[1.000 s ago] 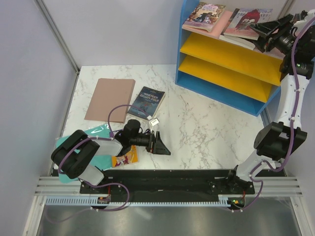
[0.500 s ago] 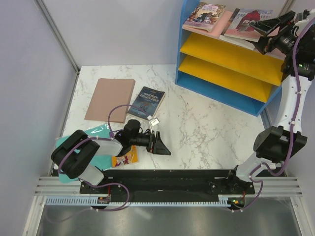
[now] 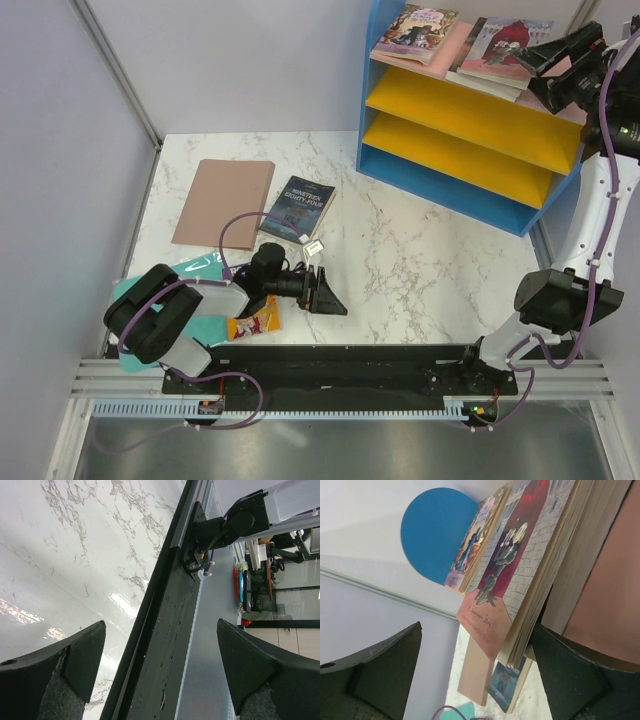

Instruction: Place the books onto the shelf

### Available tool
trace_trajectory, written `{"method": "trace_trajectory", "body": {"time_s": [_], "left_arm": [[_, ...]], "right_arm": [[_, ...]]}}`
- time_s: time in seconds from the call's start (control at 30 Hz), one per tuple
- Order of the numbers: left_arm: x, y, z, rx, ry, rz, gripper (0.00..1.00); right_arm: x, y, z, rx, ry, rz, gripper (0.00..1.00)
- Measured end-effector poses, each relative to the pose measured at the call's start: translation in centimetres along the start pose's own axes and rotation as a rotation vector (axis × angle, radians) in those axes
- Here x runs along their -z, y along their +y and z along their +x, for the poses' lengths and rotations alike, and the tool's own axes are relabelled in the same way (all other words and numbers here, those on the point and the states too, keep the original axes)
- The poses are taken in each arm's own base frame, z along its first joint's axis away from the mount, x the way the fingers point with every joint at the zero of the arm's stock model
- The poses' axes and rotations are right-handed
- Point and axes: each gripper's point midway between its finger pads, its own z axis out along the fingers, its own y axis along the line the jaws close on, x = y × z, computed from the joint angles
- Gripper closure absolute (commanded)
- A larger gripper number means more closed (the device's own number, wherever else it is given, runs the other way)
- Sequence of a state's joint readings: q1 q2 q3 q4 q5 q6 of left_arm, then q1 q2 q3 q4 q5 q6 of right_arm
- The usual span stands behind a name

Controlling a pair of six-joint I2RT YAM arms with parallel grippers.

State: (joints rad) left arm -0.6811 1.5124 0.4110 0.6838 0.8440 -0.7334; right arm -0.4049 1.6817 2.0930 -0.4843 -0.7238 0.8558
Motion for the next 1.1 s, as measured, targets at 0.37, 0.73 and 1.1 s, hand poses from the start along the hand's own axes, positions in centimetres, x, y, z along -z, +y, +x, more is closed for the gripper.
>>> {"method": "trace_trajectory", "body": {"time_s": [0.37, 0.73, 1.1], "left_arm": [[-0.1, 0.3, 0.2, 0.007, 0.007, -0.002, 0.02], [-0.1, 0.3, 0.2, 0.007, 0.007, -0.001, 0.02], [0.0, 0.2, 0.2, 0.007, 0.005, -0.004, 0.02]], "right_arm": [[0.3, -4.3, -0.2, 0.064, -0.037, 0.186, 0.02], [0.8, -4.2, -0.5, 0.082, -0.056, 0.21, 0.02], [4.2, -0.9, 1.1, 0.107, -0.066, 0.169, 0.07]]}}
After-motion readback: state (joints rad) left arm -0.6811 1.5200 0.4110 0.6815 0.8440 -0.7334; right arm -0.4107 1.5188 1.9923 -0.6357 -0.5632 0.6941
